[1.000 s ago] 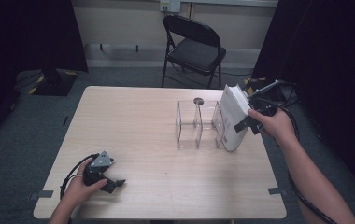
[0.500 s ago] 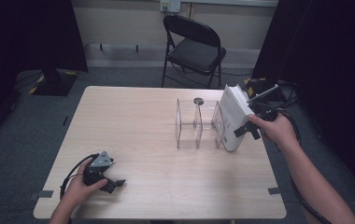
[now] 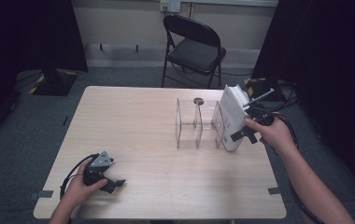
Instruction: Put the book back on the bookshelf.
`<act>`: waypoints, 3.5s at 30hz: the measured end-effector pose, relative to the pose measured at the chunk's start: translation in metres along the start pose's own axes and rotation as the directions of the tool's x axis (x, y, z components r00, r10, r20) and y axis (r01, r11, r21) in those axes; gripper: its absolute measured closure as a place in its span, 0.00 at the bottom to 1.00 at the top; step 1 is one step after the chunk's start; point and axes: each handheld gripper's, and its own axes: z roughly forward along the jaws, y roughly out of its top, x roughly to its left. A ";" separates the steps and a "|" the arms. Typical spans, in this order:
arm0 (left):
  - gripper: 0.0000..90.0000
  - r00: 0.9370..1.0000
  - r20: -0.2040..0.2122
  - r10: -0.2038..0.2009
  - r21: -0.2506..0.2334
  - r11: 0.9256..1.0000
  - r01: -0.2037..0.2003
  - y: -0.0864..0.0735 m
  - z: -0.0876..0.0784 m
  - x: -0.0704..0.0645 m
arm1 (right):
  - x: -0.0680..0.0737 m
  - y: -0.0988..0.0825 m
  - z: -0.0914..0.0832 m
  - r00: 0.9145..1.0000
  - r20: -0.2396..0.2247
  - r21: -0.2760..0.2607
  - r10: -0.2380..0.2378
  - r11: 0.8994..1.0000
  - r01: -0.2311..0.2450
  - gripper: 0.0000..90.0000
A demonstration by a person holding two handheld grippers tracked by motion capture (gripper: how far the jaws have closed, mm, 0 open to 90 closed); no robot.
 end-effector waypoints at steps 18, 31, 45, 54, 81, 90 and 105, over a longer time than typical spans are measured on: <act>0.00 1.000 0.001 0.000 0.001 1.000 0.000 0.000 0.000 0.000 | 0.018 0.002 0.015 0.998 -0.043 -0.020 -0.048 0.999 0.047 0.21; 0.00 1.000 0.000 0.000 0.001 1.000 0.000 0.000 0.000 0.000 | 0.031 0.005 0.029 0.995 -0.071 -0.024 -0.077 0.997 0.075 0.22; 0.00 1.000 0.001 0.000 0.001 1.000 0.000 0.000 0.000 0.000 | 0.048 0.008 0.044 0.986 -0.120 -0.026 -0.119 0.993 0.117 0.22; 0.00 1.000 0.001 0.000 0.001 1.000 0.000 0.000 0.000 0.000 | 0.056 0.010 0.053 0.980 -0.137 -0.040 -0.147 0.989 0.143 0.22; 0.00 1.000 0.001 -0.001 0.001 1.000 0.001 0.000 0.000 0.000 | 0.081 0.014 0.080 0.959 -0.186 -0.054 -0.216 0.976 0.210 0.22; 0.00 1.000 0.001 0.000 0.001 1.000 0.000 0.000 0.000 0.000 | 0.091 0.016 0.093 0.953 -0.181 -0.055 -0.245 0.969 0.239 0.22; 0.00 1.000 0.001 0.000 0.001 1.000 0.000 0.000 0.000 0.000 | 0.107 0.015 0.116 0.938 -0.184 -0.052 -0.295 0.955 0.291 0.22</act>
